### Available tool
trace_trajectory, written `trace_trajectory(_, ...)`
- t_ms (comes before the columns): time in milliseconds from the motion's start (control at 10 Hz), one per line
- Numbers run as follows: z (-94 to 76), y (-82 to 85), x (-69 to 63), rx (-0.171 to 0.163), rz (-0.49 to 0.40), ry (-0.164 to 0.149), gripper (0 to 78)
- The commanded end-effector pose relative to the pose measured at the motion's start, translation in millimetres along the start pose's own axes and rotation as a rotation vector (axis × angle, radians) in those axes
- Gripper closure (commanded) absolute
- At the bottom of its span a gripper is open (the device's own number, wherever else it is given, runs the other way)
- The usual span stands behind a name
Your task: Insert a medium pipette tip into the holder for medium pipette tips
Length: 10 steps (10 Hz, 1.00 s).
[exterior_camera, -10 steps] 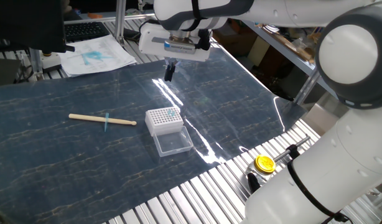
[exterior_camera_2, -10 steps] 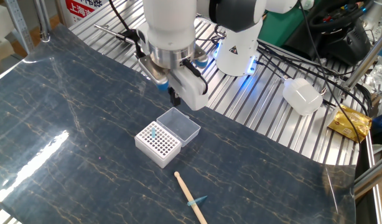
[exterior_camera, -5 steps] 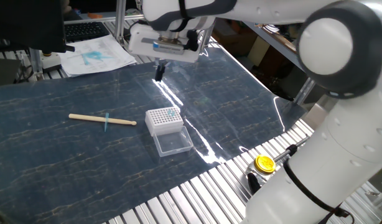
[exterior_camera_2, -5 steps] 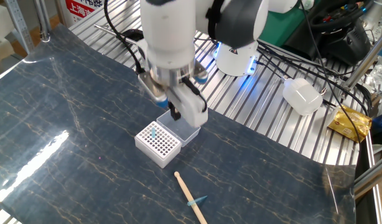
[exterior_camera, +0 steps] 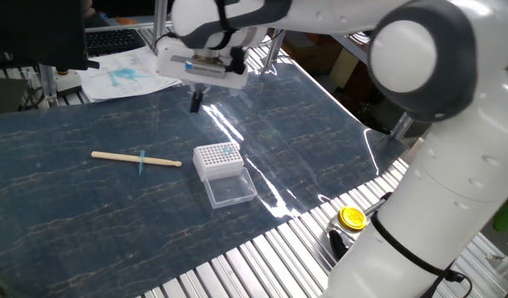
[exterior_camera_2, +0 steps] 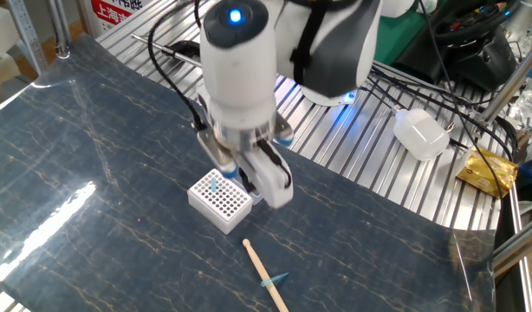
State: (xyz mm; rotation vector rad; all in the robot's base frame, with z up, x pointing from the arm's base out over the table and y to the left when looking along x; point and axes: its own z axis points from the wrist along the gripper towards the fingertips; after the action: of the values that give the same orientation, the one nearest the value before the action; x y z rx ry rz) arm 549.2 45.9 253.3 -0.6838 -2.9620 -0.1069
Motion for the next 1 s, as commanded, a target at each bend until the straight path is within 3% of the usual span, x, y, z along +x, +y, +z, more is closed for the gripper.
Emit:
trace_trajectory(100, 13.0, 16.4, -4.8, -0.024, 0.007, 0.001, 77.6)
trace_trajectory(300, 19.0, 22.0, -8.0, -0.037, 0.010, 0.003, 77.6)
trace_trajectory(1000, 19.5, 25.4, -10.5, -0.028, 0.002, 0.010, 77.6)
